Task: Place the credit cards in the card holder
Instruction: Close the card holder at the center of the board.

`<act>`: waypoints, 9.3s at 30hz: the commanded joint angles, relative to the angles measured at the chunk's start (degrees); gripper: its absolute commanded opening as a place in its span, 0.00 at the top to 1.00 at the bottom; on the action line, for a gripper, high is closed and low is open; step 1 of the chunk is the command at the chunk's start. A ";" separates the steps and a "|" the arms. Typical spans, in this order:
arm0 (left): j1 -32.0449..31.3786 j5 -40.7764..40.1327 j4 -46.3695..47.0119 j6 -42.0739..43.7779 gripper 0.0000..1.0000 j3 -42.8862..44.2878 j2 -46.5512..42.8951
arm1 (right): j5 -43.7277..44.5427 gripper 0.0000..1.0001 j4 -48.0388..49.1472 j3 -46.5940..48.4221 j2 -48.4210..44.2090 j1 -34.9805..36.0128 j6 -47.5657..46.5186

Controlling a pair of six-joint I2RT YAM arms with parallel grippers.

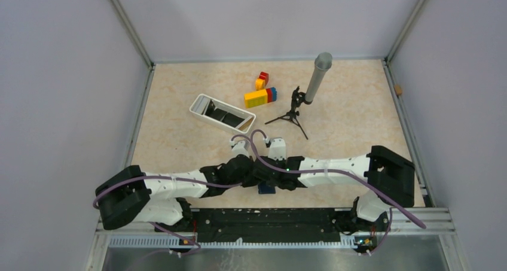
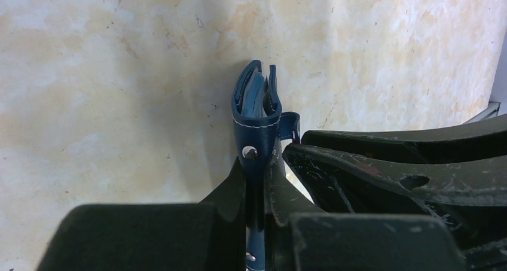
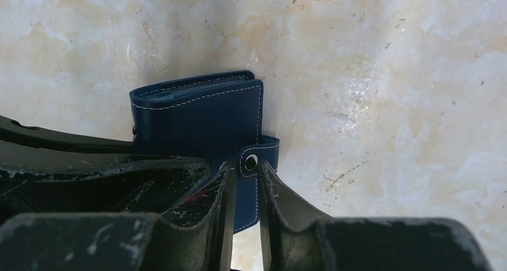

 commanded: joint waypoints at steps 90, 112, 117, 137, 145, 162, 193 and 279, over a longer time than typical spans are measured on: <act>1.29 5.64 -12.60 12.74 1.00 4.56 10.33 | -25.55 1.00 28.41 -22.99 -19.25 -12.50 -12.25; 1.77 6.45 -12.16 13.03 1.00 4.20 10.14 | -26.82 1.00 27.12 -23.39 -17.78 -13.75 -12.02; 1.85 6.46 -12.16 13.03 1.00 4.25 10.14 | -27.23 1.00 27.79 -23.74 -17.46 -13.97 -11.95; 1.90 6.73 -12.24 13.37 1.00 4.20 9.99 | -29.06 1.00 32.60 -24.80 -16.49 -14.86 -11.42; 1.88 7.06 -12.24 13.81 1.00 4.20 10.06 | -30.33 1.00 32.80 -25.83 -16.68 -16.76 -12.16; 2.29 7.86 -11.77 14.05 1.00 3.55 9.43 | -32.22 1.00 34.36 -30.85 -15.55 -21.93 -10.52; 6.02 9.71 -7.89 14.19 0.75 -0.64 -0.54 | -30.49 0.65 27.87 -30.56 -30.52 -23.37 -16.07; 7.44 13.68 -8.16 1.94 1.00 7.49 1.13 | -37.15 0.50 40.15 -37.45 -35.22 -27.33 1.56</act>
